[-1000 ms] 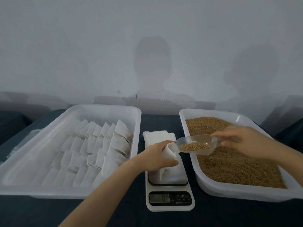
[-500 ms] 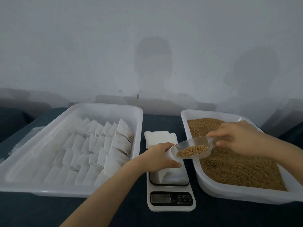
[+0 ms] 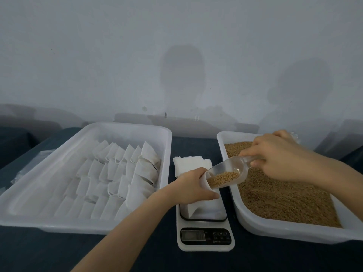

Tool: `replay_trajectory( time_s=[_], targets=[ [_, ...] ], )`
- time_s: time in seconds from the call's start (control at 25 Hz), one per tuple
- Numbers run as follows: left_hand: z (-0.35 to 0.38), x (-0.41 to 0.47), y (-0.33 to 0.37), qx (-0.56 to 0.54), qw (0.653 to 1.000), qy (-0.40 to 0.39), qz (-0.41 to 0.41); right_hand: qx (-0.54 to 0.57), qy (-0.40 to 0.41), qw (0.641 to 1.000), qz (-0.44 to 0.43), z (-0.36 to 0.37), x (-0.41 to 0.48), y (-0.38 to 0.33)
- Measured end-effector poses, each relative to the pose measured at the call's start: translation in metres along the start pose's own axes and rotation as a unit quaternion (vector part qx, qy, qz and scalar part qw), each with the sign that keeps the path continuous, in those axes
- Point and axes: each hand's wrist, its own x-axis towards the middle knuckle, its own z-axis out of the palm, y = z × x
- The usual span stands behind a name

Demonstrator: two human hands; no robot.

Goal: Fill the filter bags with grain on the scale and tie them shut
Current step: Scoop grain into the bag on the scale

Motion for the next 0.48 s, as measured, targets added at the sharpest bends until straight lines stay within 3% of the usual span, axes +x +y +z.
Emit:
replay_trajectory(
  time_s=[0.32,0.48],
  targets=[
    [-0.001,0.000,0.000,-0.017,0.999,0.042,0.005,-0.156,0.048,0.986,-0.028,-0.019,0.000,-0.027],
    [-0.001,0.001,0.001,-0.017,0.999,0.048,0.003,-0.210,0.115,0.968,-0.073,-0.023,-0.007,-0.042]
  ],
)
